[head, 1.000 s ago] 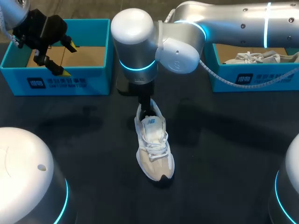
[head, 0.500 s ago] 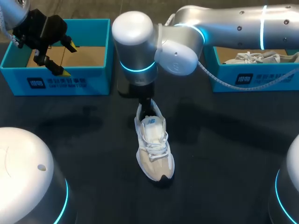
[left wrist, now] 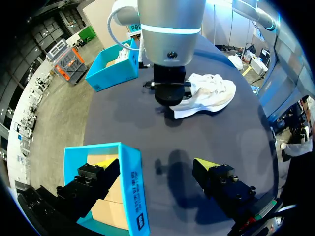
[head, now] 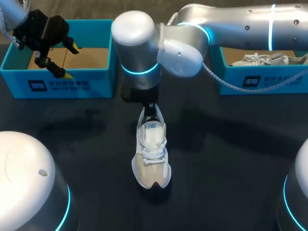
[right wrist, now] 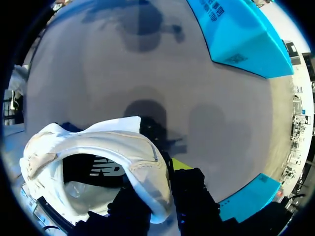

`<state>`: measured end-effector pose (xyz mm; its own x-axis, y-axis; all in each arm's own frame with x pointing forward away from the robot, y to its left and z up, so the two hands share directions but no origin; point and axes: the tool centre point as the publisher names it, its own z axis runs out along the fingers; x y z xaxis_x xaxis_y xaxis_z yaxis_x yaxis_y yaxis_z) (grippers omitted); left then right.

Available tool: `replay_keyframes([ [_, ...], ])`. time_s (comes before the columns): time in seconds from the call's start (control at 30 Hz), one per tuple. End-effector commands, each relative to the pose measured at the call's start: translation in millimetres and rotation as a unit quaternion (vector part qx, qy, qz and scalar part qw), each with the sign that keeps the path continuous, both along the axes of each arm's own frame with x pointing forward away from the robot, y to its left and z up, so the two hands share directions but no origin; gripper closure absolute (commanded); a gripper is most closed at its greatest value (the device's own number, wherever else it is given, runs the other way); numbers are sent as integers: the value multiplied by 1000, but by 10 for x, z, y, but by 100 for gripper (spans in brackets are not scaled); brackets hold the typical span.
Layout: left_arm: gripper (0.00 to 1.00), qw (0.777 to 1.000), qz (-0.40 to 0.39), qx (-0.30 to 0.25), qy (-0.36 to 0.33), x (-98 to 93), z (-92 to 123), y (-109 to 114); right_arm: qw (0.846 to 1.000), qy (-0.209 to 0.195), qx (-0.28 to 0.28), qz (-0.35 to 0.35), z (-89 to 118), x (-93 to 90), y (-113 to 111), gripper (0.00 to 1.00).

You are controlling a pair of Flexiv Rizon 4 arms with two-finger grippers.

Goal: Take the shoe out of the shoebox, open the shoe tongue, remove and reinsert the insole, then place the shoe into the shoebox

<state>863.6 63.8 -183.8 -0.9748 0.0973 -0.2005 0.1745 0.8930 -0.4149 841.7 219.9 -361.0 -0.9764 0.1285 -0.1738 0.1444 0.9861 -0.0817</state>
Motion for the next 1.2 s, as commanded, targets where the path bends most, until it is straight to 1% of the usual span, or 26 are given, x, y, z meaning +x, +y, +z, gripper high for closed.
replay_keyframes([
  [0.03,0,1000,0,2,0,-13,10,3,1000,-2,7,8,333,-177,-103,100],
  [0.2,0,1000,0,2,0,-13,10,3,1000,0,-3,30,568,-318,-119,100],
  [0.27,0,1000,0,2,0,-13,10,3,999,2,1,36,677,-363,-125,100],
  [0.47,0,1000,0,2,0,-13,10,3,999,-16,5,38,1018,-424,-157,100],
  [0.7,0,1000,0,2,0,-13,10,3,999,-33,11,40,1318,-461,-173,100],
  [0.77,0,1000,0,2,0,-13,10,3,998,-39,14,36,1382,-453,-172,100],
  [0.93,0,1000,0,2,0,-13,10,3,998,-54,2,26,1517,-431,-196,100],
  [1.07,0,1000,0,2,0,-13,10,3,998,-63,6,18,1622,-435,-193,100],
  [1.2,0,1000,0,2,0,-13,10,3,998,-66,12,10,1639,-440,-183,100],
])
